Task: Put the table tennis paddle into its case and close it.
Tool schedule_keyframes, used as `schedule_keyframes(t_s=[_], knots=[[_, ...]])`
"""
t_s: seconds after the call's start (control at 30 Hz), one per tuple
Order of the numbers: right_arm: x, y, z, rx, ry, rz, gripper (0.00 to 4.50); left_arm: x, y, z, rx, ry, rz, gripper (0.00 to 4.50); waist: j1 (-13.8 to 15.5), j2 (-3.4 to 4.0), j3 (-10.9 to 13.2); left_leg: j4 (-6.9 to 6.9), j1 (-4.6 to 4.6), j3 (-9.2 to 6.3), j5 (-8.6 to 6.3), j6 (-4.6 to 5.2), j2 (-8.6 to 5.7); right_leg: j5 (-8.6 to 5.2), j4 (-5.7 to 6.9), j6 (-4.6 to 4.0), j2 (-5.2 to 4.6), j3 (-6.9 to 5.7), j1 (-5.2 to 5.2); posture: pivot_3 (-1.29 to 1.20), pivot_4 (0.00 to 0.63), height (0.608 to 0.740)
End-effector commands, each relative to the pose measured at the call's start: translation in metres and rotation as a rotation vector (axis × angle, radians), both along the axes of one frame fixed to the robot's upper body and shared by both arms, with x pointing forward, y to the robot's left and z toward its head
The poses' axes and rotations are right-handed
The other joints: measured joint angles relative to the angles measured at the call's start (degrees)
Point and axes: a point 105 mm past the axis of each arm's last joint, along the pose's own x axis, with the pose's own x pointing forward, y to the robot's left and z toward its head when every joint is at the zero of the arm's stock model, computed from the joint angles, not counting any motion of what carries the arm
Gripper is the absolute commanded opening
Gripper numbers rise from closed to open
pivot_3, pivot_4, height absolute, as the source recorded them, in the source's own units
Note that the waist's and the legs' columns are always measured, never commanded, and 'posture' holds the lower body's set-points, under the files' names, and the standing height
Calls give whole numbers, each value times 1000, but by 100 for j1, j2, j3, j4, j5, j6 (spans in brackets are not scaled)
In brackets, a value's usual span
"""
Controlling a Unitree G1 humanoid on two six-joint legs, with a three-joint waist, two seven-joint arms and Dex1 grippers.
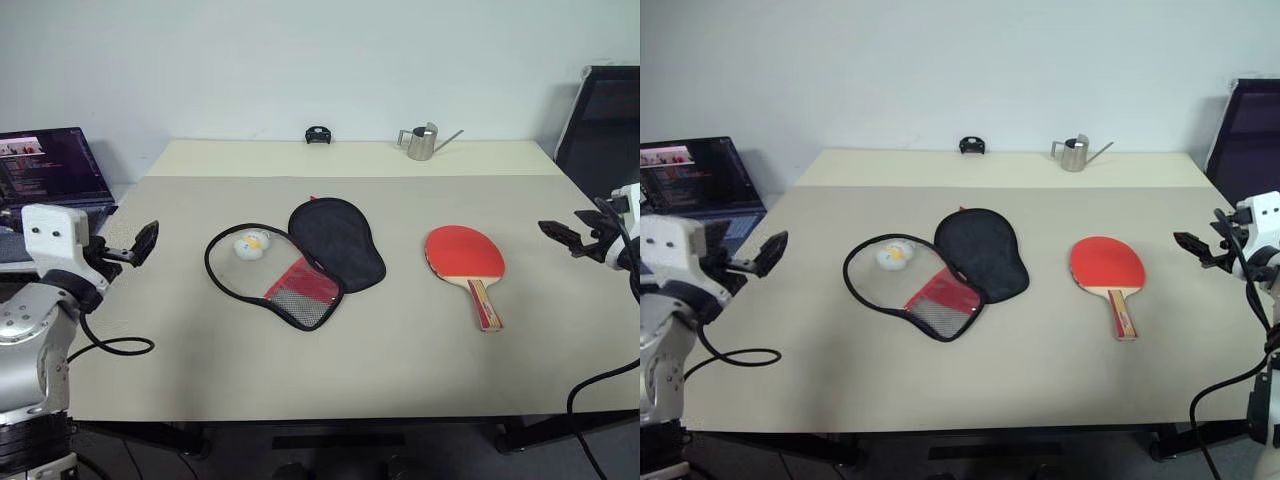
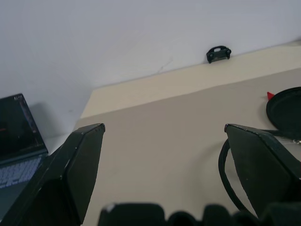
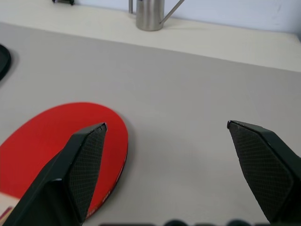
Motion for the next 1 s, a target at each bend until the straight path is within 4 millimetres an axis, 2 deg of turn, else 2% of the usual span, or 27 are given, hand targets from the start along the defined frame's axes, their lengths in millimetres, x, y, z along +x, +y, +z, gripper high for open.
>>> schedule_keyframes(t_s=[0.03,0.13,0.37,0.5,0.77,0.9,1.0], knots=[[-5,-4,30,-56,-62,5,4500,6,-5,7,17,-42,-3,4447,1,0,0,1,0,0,0,0,0,0,1,0,0,0,0,0,150,740],[-5,-2,38,-49,-92,13,4500,12,-5,11,-7,-76,4,4447,2,0,0,3,0,0,0,0,0,0,3,0,0,0,0,0,150,740],[-5,23,41,-44,-95,116,4500,12,-16,19,-44,-108,-95,4447,-47,0,0,0,1,4,0,0,1,0,1,0,0,3,0,0,150,740],[-3,37,35,-49,-77,160,4500,10,-20,23,-16,-105,-139,4447,-48,-1,-1,3,0,4,0,0,0,0,2,0,0,4,0,0,150,740],[-3,53,17,-56,-15,198,4500,8,-11,20,-8,-88,-123,4447,-47,-1,-1,3,0,3,0,0,0,0,2,0,0,3,0,0,150,740],[-9,64,14,-59,12,255,4500,12,-24,20,-27,-70,-201,4447,-48,0,0,4,1,2,0,0,0,0,4,0,0,3,0,0,150,740],[-13,85,5,-60,73,315,4500,10,-35,21,-49,-49,-303,4447,-49,-1,-1,3,0,0,0,0,1,0,3,0,0,0,0,0,150,740]])
